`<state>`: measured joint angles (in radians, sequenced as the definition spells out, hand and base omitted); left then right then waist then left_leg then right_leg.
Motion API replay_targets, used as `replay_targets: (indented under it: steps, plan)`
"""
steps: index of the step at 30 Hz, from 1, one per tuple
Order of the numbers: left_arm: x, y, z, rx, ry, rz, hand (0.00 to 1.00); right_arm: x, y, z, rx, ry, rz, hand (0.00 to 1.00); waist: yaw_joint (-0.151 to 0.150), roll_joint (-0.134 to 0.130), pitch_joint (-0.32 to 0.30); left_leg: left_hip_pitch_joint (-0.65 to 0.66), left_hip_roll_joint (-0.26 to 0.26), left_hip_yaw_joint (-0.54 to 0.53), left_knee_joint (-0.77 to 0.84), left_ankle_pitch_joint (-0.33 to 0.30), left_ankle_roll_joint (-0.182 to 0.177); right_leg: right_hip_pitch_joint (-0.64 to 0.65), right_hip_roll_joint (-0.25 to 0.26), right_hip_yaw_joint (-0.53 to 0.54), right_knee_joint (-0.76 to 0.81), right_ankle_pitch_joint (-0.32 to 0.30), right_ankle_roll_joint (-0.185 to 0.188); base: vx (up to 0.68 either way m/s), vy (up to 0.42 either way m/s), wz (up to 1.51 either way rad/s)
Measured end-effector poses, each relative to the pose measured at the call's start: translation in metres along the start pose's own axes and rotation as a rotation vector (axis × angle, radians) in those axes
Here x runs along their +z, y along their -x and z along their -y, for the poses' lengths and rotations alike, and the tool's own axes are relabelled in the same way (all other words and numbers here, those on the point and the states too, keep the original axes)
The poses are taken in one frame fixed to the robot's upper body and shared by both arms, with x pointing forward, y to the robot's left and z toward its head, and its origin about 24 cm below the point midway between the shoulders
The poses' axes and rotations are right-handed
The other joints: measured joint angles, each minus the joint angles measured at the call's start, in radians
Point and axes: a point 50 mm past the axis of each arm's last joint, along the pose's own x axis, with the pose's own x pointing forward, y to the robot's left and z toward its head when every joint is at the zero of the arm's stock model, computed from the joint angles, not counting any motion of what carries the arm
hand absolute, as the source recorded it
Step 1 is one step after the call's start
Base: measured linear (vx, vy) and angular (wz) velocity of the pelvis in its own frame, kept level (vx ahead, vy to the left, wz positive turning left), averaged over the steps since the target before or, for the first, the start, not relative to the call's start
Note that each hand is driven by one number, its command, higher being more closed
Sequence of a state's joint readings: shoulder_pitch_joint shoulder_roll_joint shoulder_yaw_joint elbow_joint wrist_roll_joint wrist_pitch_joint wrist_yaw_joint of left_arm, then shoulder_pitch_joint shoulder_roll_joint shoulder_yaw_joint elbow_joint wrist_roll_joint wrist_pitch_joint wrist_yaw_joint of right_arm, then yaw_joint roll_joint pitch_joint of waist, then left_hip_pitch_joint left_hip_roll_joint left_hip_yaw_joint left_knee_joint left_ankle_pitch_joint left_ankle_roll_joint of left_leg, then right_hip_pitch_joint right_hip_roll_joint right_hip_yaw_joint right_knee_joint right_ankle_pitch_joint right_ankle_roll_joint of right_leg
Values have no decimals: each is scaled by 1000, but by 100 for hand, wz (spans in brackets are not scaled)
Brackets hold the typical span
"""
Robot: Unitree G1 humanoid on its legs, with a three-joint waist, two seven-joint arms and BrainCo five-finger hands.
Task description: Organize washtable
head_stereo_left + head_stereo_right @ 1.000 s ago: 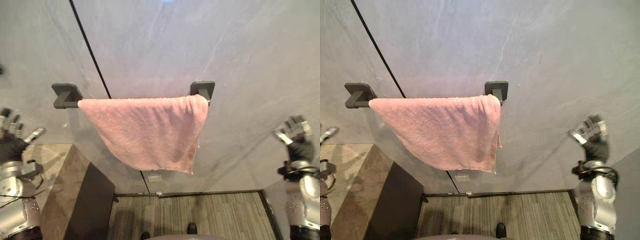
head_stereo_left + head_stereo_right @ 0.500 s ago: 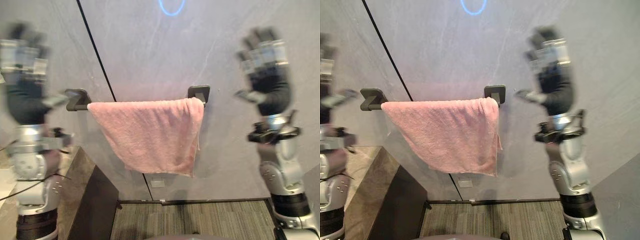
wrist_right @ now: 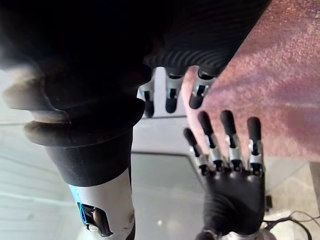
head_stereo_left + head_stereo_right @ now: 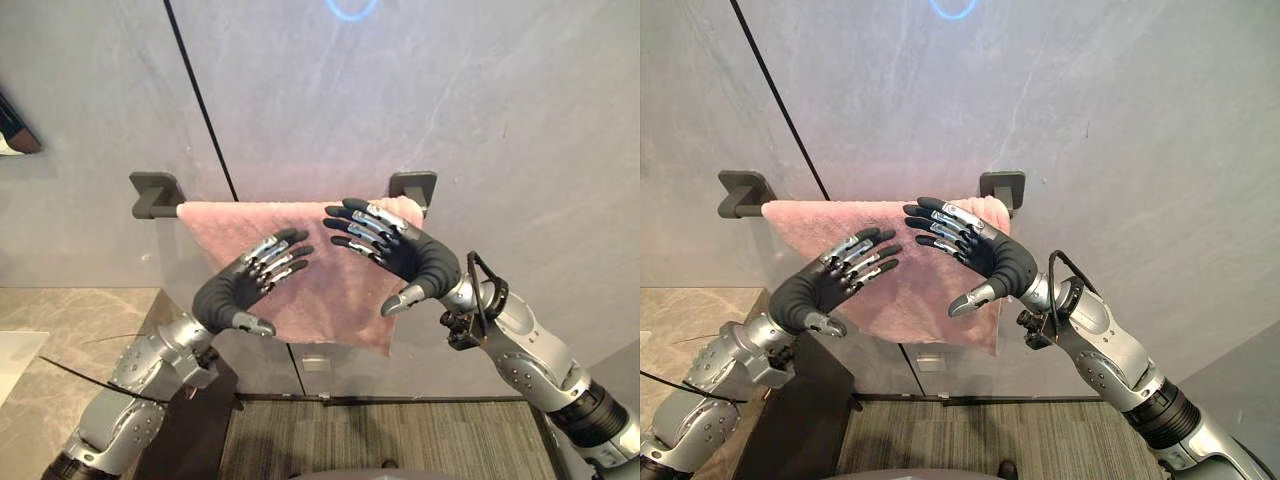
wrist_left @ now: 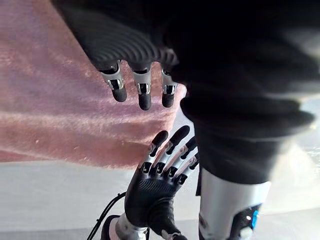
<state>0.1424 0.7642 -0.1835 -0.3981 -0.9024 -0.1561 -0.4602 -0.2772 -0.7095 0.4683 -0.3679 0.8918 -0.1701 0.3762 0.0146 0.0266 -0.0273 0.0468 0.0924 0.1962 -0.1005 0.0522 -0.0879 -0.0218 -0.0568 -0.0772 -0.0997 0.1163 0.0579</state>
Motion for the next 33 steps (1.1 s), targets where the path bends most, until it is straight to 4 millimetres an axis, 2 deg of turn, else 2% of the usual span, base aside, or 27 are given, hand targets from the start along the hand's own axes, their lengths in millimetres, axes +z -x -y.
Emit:
replay_targets:
  steps: [8,13,19,25,28,33]
  plan:
    - [-11,3,-3,7,32,-47,0,-6,-5,-8,17,-28,15,0,-1,0,16,-1,2,1,0,0,0,-2,2,1,-3,0,-1,0,0,0]
    - [-25,7,-6,37,71,-100,0,-16,-8,-18,48,-75,-5,0,-1,-5,19,-5,3,7,0,0,0,-9,3,6,-3,0,-1,0,0,-2]
    - [-37,14,-16,96,81,-144,0,-29,0,-18,21,-114,-61,0,0,-12,23,-14,5,23,0,-1,0,-26,5,22,-3,1,-3,3,-2,-8]
    - [-51,24,-30,204,69,-195,0,-42,8,-11,-25,-121,-136,0,-1,-15,25,-24,9,27,0,-1,0,-39,9,24,-2,2,-4,2,-1,-1]
    - [-50,29,-41,277,35,-190,0,-44,9,-11,-27,-115,-157,0,-1,-20,25,-36,10,28,0,-1,0,-51,11,26,-3,3,-5,0,0,0]
    - [-47,34,-58,369,-21,-190,0,-56,22,-6,-84,-106,-222,0,0,-29,26,-40,10,30,0,-1,0,-56,12,27,-2,3,-5,0,0,0]
